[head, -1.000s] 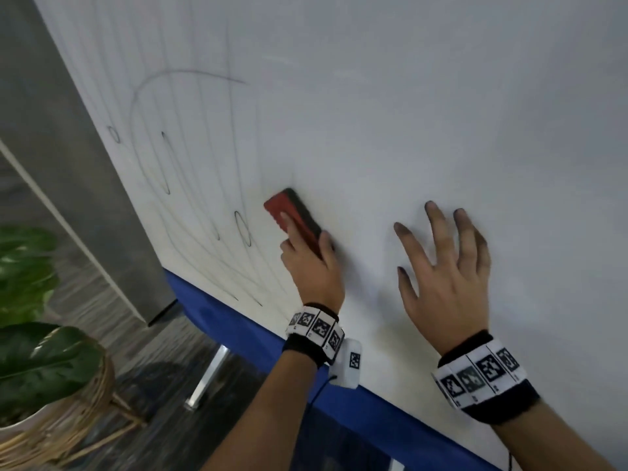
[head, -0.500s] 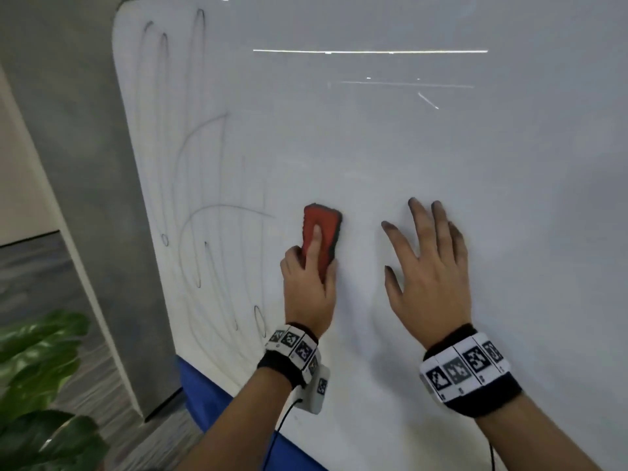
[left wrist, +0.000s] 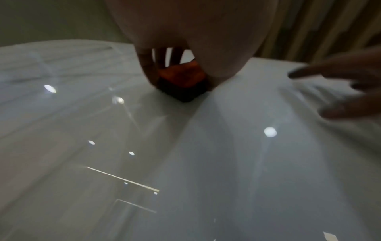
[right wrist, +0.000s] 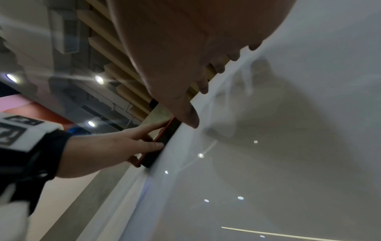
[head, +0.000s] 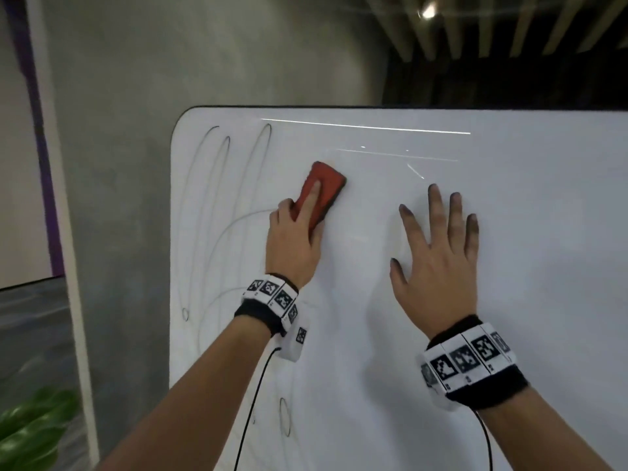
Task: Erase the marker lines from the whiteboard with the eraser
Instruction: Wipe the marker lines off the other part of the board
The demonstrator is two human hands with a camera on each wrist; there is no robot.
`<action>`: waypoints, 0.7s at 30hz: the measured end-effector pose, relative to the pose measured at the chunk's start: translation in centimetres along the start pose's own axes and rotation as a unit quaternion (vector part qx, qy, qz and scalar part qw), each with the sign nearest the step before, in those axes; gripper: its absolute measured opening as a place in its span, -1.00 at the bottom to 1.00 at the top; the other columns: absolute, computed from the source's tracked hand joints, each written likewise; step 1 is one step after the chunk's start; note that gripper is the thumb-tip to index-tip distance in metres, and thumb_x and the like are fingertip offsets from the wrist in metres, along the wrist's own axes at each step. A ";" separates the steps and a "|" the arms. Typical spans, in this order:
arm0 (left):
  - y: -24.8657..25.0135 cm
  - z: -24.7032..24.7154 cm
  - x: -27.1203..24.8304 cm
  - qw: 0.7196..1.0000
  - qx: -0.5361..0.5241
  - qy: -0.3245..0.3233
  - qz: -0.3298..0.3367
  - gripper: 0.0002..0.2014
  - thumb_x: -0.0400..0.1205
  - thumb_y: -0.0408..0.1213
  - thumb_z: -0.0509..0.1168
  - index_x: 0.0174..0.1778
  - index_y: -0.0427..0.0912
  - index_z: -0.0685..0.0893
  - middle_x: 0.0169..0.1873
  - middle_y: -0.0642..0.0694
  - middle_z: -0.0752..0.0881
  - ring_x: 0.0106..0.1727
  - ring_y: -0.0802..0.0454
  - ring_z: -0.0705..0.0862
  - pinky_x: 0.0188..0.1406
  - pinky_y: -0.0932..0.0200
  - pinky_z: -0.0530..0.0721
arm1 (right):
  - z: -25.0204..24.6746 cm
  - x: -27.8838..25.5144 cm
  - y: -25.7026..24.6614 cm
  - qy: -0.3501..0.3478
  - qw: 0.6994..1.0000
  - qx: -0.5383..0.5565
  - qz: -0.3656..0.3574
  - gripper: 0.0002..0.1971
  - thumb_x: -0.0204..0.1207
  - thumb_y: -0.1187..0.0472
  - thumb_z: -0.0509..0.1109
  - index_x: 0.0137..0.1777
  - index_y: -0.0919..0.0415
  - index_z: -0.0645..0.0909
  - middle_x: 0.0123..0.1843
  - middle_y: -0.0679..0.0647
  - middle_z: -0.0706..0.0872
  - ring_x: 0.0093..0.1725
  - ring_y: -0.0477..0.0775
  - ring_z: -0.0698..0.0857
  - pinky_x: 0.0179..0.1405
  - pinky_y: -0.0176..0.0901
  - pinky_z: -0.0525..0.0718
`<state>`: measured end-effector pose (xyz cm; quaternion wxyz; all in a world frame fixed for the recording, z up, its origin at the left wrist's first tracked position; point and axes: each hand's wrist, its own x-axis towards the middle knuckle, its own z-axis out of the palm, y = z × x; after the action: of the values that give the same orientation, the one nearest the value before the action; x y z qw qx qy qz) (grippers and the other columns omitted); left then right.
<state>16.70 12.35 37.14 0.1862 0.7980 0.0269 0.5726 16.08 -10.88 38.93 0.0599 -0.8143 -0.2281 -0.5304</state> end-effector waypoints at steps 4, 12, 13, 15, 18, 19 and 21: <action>-3.6 -2.1 7.8 0.980 -0.008 0.018 -0.198 -0.34 0.78 -0.09 0.16 0.78 0.17 0.04 0.27 -0.32 0.43 0.21 -0.32 0.48 0.27 -0.20 0.58 | 0.4 3.2 -1.3 0.008 1.000 -0.008 0.016 -0.20 0.45 0.07 0.51 0.70 0.13 0.34 0.81 0.30 0.02 0.78 0.45 0.00 0.73 0.46 0.02; -5.0 -2.3 9.9 0.999 0.035 0.033 0.019 -0.36 0.75 -0.04 0.17 0.77 0.14 0.13 0.21 -0.29 0.51 0.08 -0.27 0.50 0.05 -0.13 0.63 | 1.9 5.7 -6.7 -0.003 0.999 -0.026 -0.022 -0.19 0.44 0.05 0.52 0.70 0.12 0.35 0.82 0.27 0.02 0.79 0.41 -0.01 0.75 0.41 0.00; -6.1 -2.3 10.3 0.998 0.037 0.041 -0.027 -0.36 0.76 -0.04 0.16 0.78 0.14 0.11 0.23 -0.30 0.50 0.11 -0.28 0.50 0.06 -0.14 0.61 | 2.1 6.0 -7.1 -0.004 0.999 -0.025 -0.022 -0.19 0.44 0.04 0.52 0.70 0.12 0.35 0.82 0.27 0.02 0.79 0.41 0.00 0.75 0.42 0.01; -8.1 -2.6 11.5 0.984 0.028 0.041 -0.173 -0.35 0.77 -0.04 0.14 0.78 0.14 0.05 0.32 -0.32 0.46 0.21 -0.33 0.50 0.14 -0.16 0.57 | 2.6 6.4 -7.5 -0.010 1.000 -0.022 -0.015 -0.18 0.42 0.04 0.54 0.69 0.12 0.36 0.82 0.28 0.04 0.79 0.42 0.01 0.74 0.44 0.04; -8.0 -2.7 11.9 0.971 0.027 0.019 -0.237 -0.34 0.78 -0.07 0.12 0.79 0.10 0.01 0.40 -0.35 0.43 0.31 -0.39 0.48 0.23 -0.20 0.55 | 3.1 6.5 -7.7 -0.014 1.000 -0.028 -0.002 -0.17 0.40 0.06 0.56 0.69 0.14 0.37 0.81 0.31 0.05 0.78 0.45 0.02 0.72 0.47 0.05; -7.1 -2.7 11.5 0.982 0.023 0.018 -0.189 -0.34 0.77 -0.07 0.14 0.79 0.09 0.03 0.38 -0.35 0.44 0.28 -0.37 0.49 0.20 -0.20 0.56 | 3.2 6.5 -8.0 -0.013 0.999 -0.030 0.002 -0.17 0.40 0.06 0.56 0.69 0.15 0.37 0.81 0.31 0.05 0.78 0.46 0.02 0.72 0.47 0.04; -4.8 -2.6 9.8 0.999 0.011 0.011 -0.030 -0.36 0.77 -0.04 0.17 0.78 0.08 0.11 0.27 -0.30 0.49 0.13 -0.27 0.50 0.02 -0.10 0.59 | 3.2 6.8 -8.5 -0.007 0.999 -0.035 -0.005 -0.17 0.41 0.05 0.56 0.69 0.16 0.37 0.81 0.31 0.05 0.78 0.46 0.02 0.73 0.47 0.03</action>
<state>18.46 20.07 45.16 0.1938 0.7926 0.0589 0.5752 17.33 -0.15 42.35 0.0267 -0.8185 -0.2142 -0.5324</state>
